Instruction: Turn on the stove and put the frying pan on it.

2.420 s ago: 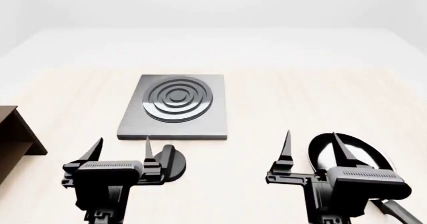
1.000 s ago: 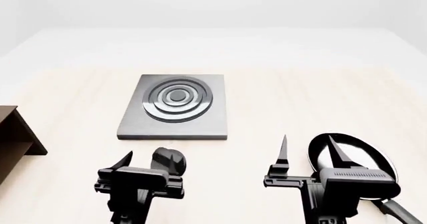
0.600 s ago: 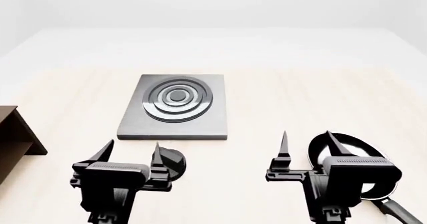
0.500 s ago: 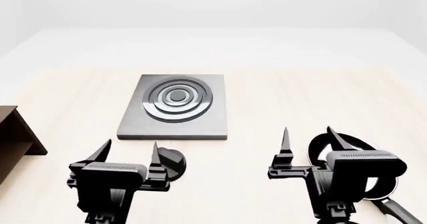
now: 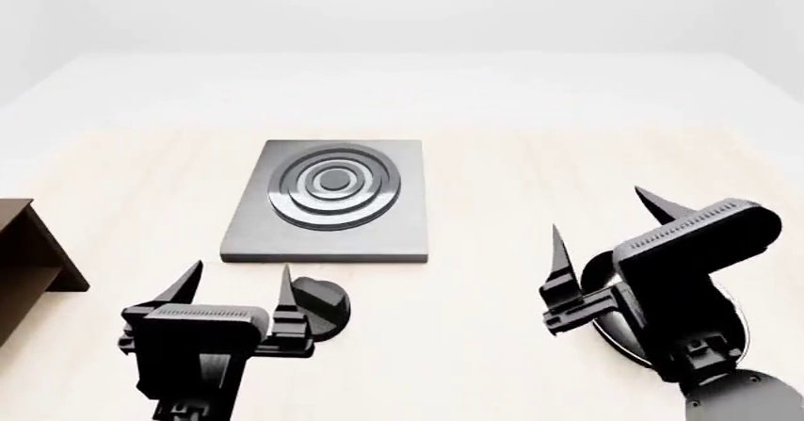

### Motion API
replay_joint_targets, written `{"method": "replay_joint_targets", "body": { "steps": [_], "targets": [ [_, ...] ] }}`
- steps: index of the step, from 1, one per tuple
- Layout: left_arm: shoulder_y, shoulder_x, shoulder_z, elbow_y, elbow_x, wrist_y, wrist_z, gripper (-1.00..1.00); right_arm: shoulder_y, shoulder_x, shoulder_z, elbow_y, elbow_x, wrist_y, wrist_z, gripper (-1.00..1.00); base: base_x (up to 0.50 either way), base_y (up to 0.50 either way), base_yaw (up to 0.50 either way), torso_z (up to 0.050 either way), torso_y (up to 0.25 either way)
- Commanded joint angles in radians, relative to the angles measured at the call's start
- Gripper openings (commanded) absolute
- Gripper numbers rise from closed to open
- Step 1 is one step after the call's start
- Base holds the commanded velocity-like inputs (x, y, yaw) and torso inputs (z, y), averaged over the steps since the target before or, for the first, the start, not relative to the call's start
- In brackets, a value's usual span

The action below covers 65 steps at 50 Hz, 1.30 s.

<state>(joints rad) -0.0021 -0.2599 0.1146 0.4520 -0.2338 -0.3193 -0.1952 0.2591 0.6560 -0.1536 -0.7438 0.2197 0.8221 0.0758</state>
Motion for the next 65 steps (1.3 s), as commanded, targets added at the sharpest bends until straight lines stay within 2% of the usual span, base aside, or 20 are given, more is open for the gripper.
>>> {"method": "replay_joint_targets", "body": {
  "steps": [1, 4, 10, 17, 22, 28, 45, 65],
  "targets": [
    [0.005, -0.004, 0.007, -0.014, 0.019, 0.027, -0.013, 1.0, 0.144, 0.167, -0.083, -0.063, -0.026, 0.26, -0.056, 1.0, 0.0, 0.0, 0.0, 0.0, 0.0],
    [0.002, -0.006, 0.0, -0.017, 0.01, 0.025, -0.013, 1.0, 0.234, 0.217, -0.178, -0.042, -0.015, 0.395, -0.118, 1.0, 0.0, 0.0, 0.0, 0.0, 0.0],
    [0.003, -0.007, 0.0, -0.022, 0.008, 0.03, -0.017, 1.0, 0.331, 0.285, -0.324, 0.012, -0.017, 0.504, -0.199, 1.0, 0.0, 0.0, 0.0, 0.0, 0.0],
    [0.003, -0.009, 0.005, -0.025, 0.013, 0.036, -0.023, 1.0, 0.37, 0.381, -0.448, 0.021, -0.032, 0.525, -0.266, 1.0, 0.0, 0.0, 0.0, 0.0, 0.0],
    [0.002, -0.01, 0.008, -0.033, 0.012, 0.04, -0.023, 1.0, 0.354, 0.424, -0.461, 0.013, -0.028, 0.51, -0.284, 1.0, 0.0, 0.0, 0.0, 0.0, 0.0],
    [0.002, -0.013, 0.011, -0.033, 0.013, 0.041, -0.026, 1.0, 0.343, 0.496, -0.559, 0.013, -0.064, 0.497, -0.306, 1.0, 0.0, 0.0, 0.0, 0.0, 0.0],
    [0.002, -0.02, 0.017, -0.032, 0.011, 0.042, -0.034, 1.0, 0.253, 0.544, -0.589, 0.106, -0.069, 0.47, -0.281, 1.0, 0.0, 0.0, 0.0, 0.0, 0.0],
    [-0.011, -0.03, 0.016, -0.033, 0.01, 0.034, -0.051, 1.0, 0.111, 0.59, -0.502, 0.2, 0.006, 0.395, -0.202, 1.0, 0.0, 0.0, 0.0, 0.0, 0.0]
  ]
}}
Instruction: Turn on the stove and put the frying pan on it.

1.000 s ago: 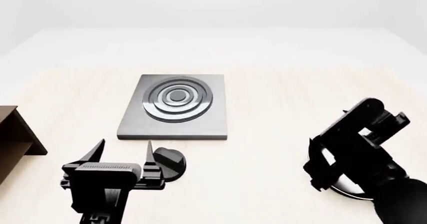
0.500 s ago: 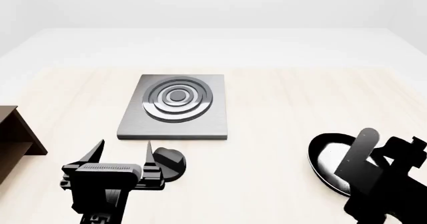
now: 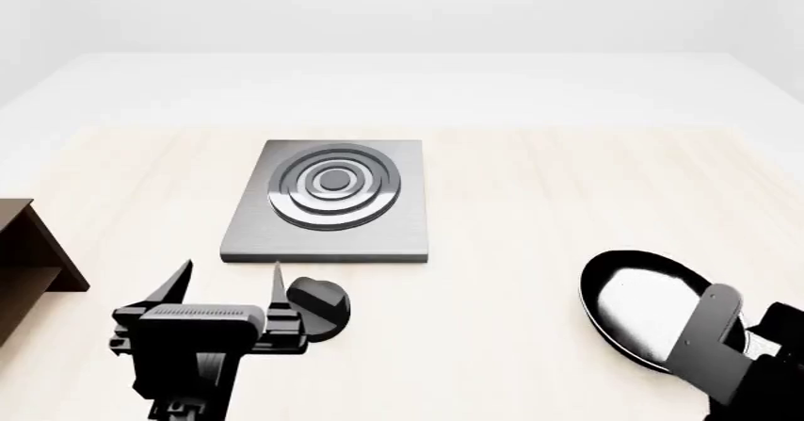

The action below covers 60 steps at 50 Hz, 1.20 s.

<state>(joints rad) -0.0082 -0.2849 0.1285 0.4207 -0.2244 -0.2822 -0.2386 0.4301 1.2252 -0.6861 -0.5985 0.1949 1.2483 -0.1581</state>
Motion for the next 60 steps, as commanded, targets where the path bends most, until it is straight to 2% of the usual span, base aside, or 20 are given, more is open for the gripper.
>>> {"method": "replay_joint_targets", "body": {
  "steps": [1, 22, 40, 56, 57, 60],
  "targets": [
    [-0.005, -0.006, 0.002, 0.0, 0.0, -0.005, -0.008, 1.0, -0.069, 0.018, 0.039, 0.059, 0.038, -0.034, 0.039, 1.0, 0.0, 0.0, 0.0, 0.0, 0.0],
    [-0.007, -0.01, 0.012, -0.006, -0.001, -0.001, -0.017, 1.0, -0.18, 0.008, 0.03, 0.161, 0.062, -0.082, 0.087, 1.0, 0.0, 0.0, 0.0, 0.0, 0.0],
    [-0.011, -0.012, 0.024, -0.022, 0.002, 0.004, -0.023, 1.0, -0.202, -0.027, 0.073, 0.298, 0.084, -0.153, 0.112, 1.0, 0.0, 0.0, 0.0, 0.0, 0.0],
    [-0.014, -0.017, 0.033, -0.026, 0.004, 0.005, -0.029, 1.0, -0.227, -0.059, 0.087, 0.418, 0.061, -0.283, 0.15, 1.0, 0.01, 0.0, 0.0, -0.003, 0.0],
    [-0.014, -0.017, 0.034, -0.027, 0.004, 0.006, -0.029, 1.0, -0.228, -0.063, 0.094, 0.423, 0.065, -0.287, 0.154, -1.0, 0.0, 0.0, 0.0, -0.01, 0.0],
    [-0.014, -0.018, 0.038, -0.03, 0.006, 0.009, -0.03, 1.0, -0.229, -0.064, 0.095, 0.421, 0.066, -0.304, 0.151, -1.0, 0.0, 0.0, 0.0, 0.0, 0.0]
  ]
}}
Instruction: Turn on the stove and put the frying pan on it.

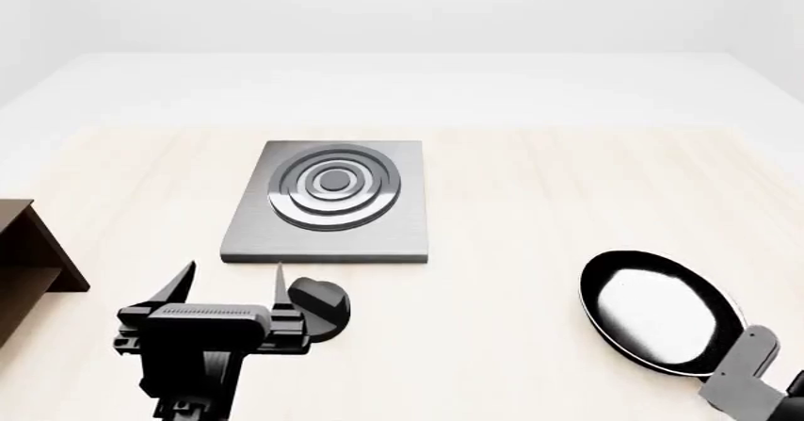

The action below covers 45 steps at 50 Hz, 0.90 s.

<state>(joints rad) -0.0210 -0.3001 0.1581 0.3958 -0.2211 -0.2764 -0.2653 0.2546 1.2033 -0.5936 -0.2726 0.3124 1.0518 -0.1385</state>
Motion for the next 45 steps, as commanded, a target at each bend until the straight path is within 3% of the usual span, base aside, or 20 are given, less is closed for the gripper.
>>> {"method": "replay_joint_targets", "body": {
  "steps": [1, 19, 45],
  "targets": [
    [-0.001, -0.003, 0.009, -0.006, 0.005, 0.002, -0.004, 1.0, -0.052, -0.043, 0.002, 0.096, -0.054, -0.113, 0.133, -1.0, 0.0, 0.0, 0.0, 0.0, 0.0],
    [0.0, -0.009, 0.007, -0.008, -0.004, 0.004, -0.011, 1.0, 0.013, 0.007, 0.02, -0.031, -0.084, -0.14, 0.113, -1.0, 0.0, 0.0, 0.0, 0.0, 0.0],
    [0.0, -0.018, 0.004, -0.005, -0.016, 0.008, -0.019, 1.0, 0.246, 0.044, 0.118, -0.228, -0.073, -0.028, 0.02, -1.0, 0.0, 0.0, 0.0, 0.0, 0.0]
  ]
}}
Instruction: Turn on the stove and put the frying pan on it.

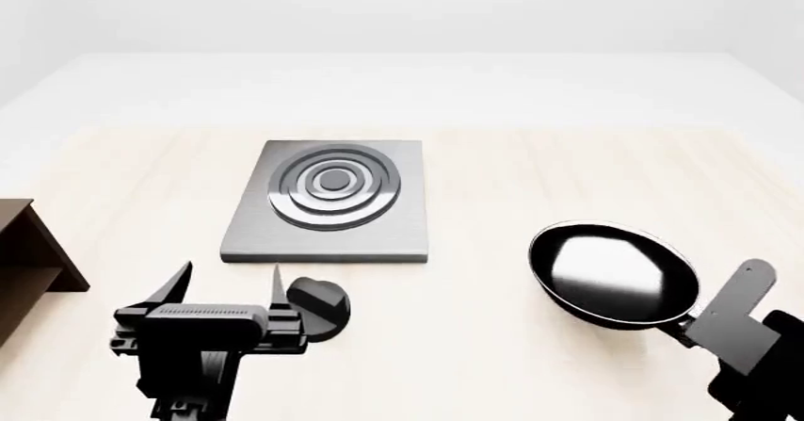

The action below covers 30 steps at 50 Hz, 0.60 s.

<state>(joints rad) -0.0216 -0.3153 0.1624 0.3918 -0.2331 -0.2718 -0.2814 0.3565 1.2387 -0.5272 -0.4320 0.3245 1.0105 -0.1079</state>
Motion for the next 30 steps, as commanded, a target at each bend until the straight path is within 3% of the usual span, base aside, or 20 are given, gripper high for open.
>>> {"method": "replay_joint_targets", "body": {
  "steps": [1, 13, 30],
  "targets": [
    [0.001, -0.004, 0.0, -0.002, -0.004, 0.003, -0.004, 1.0, 0.145, 0.009, 0.051, -0.068, -0.085, 0.013, -0.011, -1.0, 0.0, 0.0, 0.0, 0.0, 0.0],
    [0.001, -0.005, 0.0, -0.012, -0.01, 0.01, -0.005, 1.0, 0.251, -0.027, 0.068, -0.082, -0.101, 0.005, -0.041, -1.0, 0.0, 0.0, 0.0, 0.0, 0.002],
    [0.01, -0.006, -0.007, -0.02, -0.035, 0.036, 0.003, 1.0, 0.492, -0.229, -0.04, 0.026, -0.207, -0.035, -0.093, -1.0, 0.0, 0.0, 0.0, 0.0, 0.001]
  ]
}}
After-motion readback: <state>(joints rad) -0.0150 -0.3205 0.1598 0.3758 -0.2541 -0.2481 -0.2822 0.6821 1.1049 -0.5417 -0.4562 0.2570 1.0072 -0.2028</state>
